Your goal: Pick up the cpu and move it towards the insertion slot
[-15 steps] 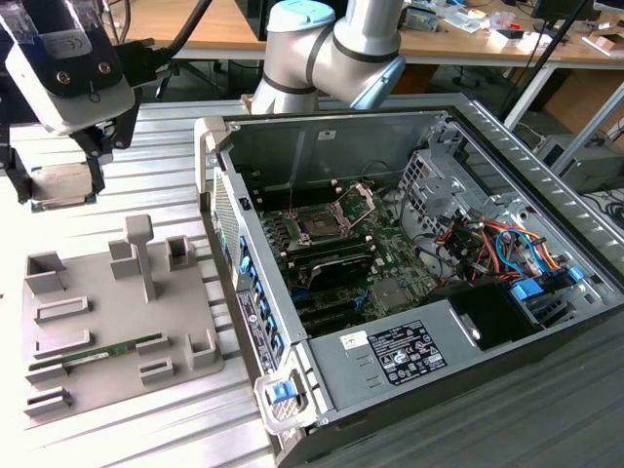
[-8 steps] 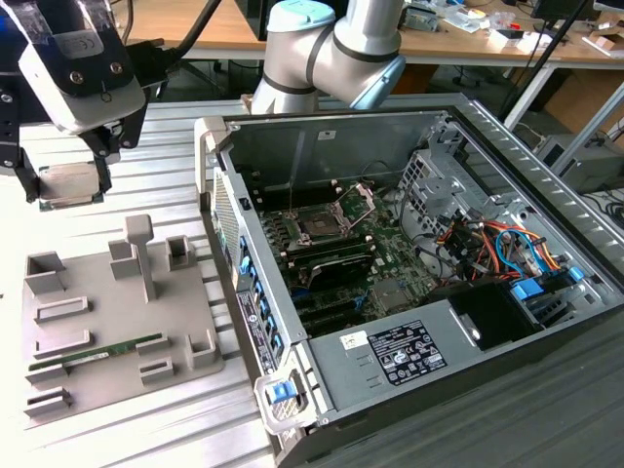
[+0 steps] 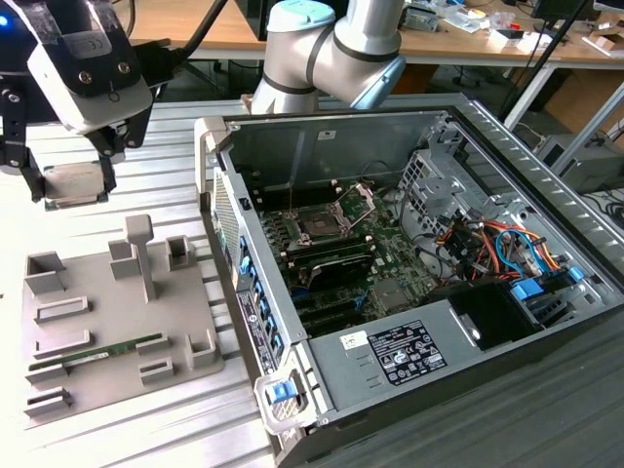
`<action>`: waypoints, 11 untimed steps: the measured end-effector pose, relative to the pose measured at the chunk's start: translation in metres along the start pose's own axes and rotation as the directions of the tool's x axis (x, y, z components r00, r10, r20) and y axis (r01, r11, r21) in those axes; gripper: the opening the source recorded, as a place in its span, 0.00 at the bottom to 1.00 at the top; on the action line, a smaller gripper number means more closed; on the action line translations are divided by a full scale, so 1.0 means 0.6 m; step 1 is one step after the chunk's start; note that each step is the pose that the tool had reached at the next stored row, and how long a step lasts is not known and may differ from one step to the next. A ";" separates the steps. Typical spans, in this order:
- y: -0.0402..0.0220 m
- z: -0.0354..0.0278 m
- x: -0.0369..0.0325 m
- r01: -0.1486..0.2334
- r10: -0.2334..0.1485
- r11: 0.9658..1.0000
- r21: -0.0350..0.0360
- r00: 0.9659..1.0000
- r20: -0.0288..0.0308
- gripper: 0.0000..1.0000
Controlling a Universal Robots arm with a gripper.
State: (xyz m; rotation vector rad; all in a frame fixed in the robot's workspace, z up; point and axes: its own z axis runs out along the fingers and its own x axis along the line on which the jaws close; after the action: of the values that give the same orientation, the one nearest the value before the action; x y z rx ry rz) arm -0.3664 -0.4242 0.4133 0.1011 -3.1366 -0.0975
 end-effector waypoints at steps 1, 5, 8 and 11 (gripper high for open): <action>0.000 0.000 -0.001 0.000 0.000 1.000 0.000 1.000 0.000 0.55; 0.000 0.000 -0.004 0.000 0.000 1.000 0.000 1.000 0.000 0.55; 0.000 0.000 -0.006 0.000 0.000 1.000 0.000 1.000 0.000 0.55; -0.001 0.000 -0.008 0.000 0.000 1.000 0.000 1.000 0.000 0.55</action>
State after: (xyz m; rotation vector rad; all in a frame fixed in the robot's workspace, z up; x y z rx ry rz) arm -0.3616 -0.4242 0.4133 0.1011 -3.1364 -0.0974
